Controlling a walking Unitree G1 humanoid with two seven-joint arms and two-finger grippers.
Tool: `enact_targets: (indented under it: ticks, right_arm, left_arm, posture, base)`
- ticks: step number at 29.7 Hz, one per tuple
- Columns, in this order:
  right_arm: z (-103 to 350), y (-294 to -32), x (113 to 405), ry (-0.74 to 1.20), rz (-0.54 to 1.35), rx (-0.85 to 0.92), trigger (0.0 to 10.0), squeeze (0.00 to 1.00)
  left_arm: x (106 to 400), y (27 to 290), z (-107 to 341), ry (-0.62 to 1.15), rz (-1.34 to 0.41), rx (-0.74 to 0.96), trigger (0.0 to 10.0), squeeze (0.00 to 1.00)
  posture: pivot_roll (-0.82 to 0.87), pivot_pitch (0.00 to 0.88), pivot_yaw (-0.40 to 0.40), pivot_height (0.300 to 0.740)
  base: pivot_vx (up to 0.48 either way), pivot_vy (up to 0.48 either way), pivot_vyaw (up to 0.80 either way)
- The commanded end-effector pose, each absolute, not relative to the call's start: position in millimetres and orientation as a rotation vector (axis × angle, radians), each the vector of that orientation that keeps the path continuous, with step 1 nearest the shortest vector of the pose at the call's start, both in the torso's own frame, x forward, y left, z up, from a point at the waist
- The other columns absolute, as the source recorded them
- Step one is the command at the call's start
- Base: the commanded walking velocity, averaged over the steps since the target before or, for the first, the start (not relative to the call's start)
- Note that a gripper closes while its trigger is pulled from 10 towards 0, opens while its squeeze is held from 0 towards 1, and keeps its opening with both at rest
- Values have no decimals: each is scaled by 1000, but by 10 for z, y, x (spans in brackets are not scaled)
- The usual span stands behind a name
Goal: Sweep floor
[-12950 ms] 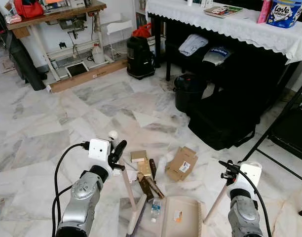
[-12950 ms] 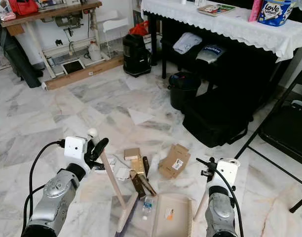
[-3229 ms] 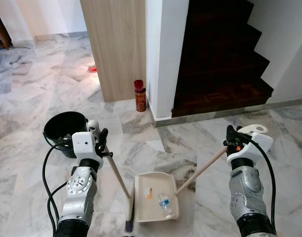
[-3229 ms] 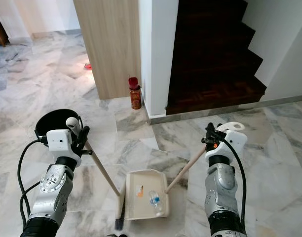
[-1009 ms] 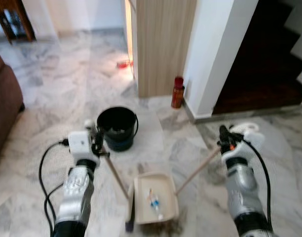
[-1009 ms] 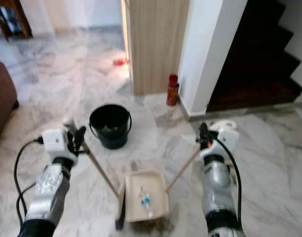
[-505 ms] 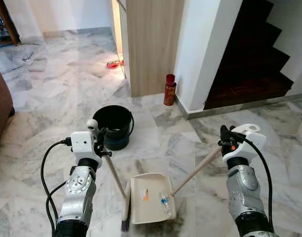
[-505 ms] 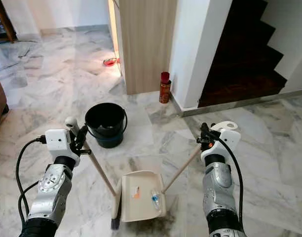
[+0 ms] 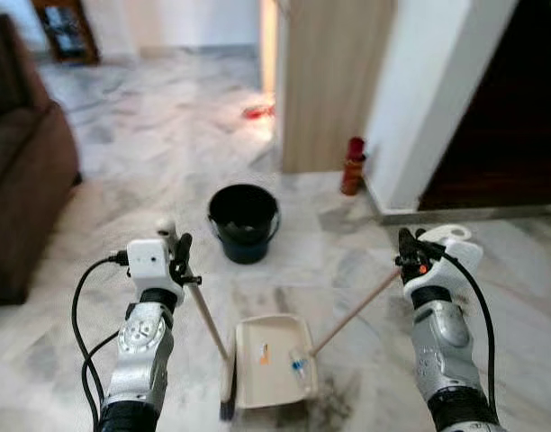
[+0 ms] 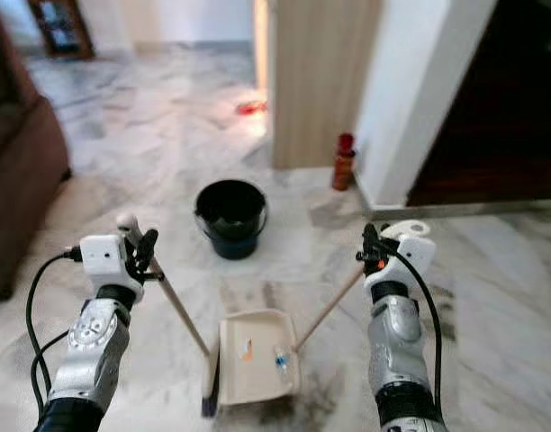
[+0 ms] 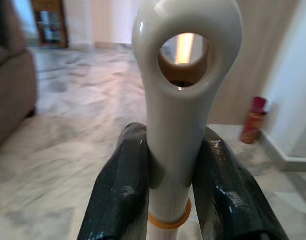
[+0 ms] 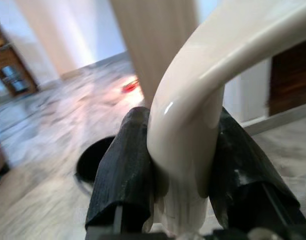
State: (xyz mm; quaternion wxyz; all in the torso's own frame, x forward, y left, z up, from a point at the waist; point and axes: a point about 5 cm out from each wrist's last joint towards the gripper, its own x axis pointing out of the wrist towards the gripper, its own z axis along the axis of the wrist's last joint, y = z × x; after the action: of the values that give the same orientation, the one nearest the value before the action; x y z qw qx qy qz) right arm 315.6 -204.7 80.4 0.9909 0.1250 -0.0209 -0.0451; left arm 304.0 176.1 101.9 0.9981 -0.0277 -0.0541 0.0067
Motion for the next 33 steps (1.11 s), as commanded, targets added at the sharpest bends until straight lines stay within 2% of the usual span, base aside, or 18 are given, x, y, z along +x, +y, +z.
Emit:
enact_targets:
  ticks: [1, 12, 19, 33]
  right_arm:
    - [946, -2045, 3215, -98, -80, 261, 10000, 0]
    - [965, -2055, 3226, -101, -72, 248, 10000, 0]
    - [1000, -2011, 3228, -123, -48, 249, 10000, 0]
    - [987, -2007, 3230, -123, -57, 291, 10000, 0]
  left_arm:
    - [3065, 1742, 1135, -162, 7, -56, 10000, 0]
    - [3064, 1732, 1124, -157, 4, -53, 10000, 0]
    - [3056, 1731, 1118, -156, 4, -52, 10000, 0]
    - [3056, 1734, 1120, -155, 1, -51, 10000, 0]
  posture:
    - [37, 0, 1, 740]
    - [34, 0, 0, 740]
    - [36, 0, 0, 740]
    - [40, 0, 2, 740]
  base:
    - [0, 0, 0]
    - [0, 0, 0]
    - [0, 0, 763]
    - [0, 0, 0]
